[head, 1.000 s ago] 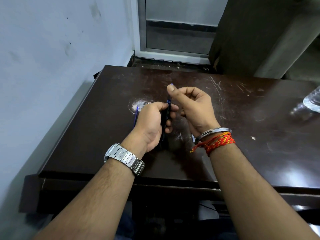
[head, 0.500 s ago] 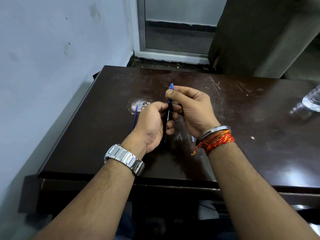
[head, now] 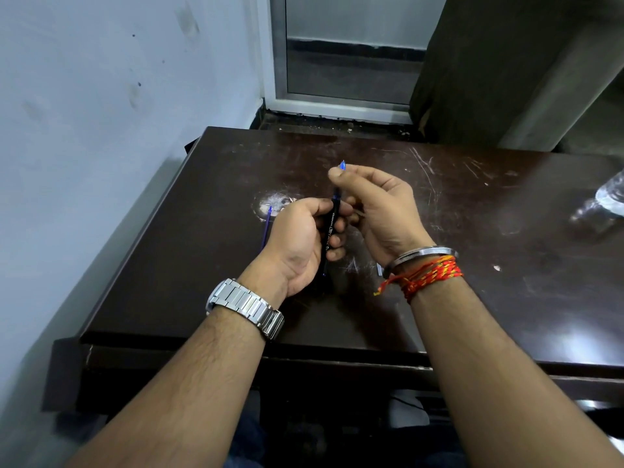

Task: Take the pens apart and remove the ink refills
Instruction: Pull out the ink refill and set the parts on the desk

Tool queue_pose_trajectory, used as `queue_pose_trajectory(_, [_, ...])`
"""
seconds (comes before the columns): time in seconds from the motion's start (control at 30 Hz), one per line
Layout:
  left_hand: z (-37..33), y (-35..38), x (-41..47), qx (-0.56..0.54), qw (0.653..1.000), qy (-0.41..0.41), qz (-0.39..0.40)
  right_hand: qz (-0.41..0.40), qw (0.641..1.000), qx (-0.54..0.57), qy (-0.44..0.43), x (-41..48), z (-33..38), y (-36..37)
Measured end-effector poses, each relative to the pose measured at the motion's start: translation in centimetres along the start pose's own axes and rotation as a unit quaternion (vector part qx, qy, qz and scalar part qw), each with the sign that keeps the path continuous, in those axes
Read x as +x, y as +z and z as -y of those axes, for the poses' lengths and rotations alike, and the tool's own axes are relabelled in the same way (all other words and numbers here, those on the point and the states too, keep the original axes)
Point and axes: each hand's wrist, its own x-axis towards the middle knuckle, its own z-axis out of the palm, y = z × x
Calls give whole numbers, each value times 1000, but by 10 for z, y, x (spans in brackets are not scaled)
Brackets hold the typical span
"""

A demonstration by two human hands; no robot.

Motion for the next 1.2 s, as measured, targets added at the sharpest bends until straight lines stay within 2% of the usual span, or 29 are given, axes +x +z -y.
queue_pose_trajectory(0.17, [-1, -1, -1, 7, 1000, 1, 5, -5, 1000, -19, -15, 0, -1, 0])
queue_pose_trajectory(0.3, [-2, 1, -2, -8, 1000, 0, 1, 26, 1000, -8, 11, -1, 0, 1])
queue_pose_trajectory(0.47, [-1, 1, -2, -4, 1000, 1, 2, -13, 1000, -18, -3, 0, -3, 2])
queue_pose_trajectory(0.6, [-1, 0, 0, -5, 1000, -1, -6, 9, 1000, -6, 7, 1, 0, 0])
queue_pose_trajectory(0.73, [-1, 1, 0, 11, 1000, 5, -6, -17, 1000, -24, -7, 0, -3, 0])
queue_pose_trajectory(0.87, [0, 1, 0, 10, 1000, 6, -15, 9, 1000, -4, 4, -1, -1, 2])
queue_pose_trajectory(1.0, [1, 1, 0, 28, 999, 9, -18, -16, 1000, -17, -9, -2, -1, 1])
queue_pose_trajectory(1.2, [-1, 1, 1, 15, 1000, 6, -21, 4, 1000, -18, 17, -3, 2, 1])
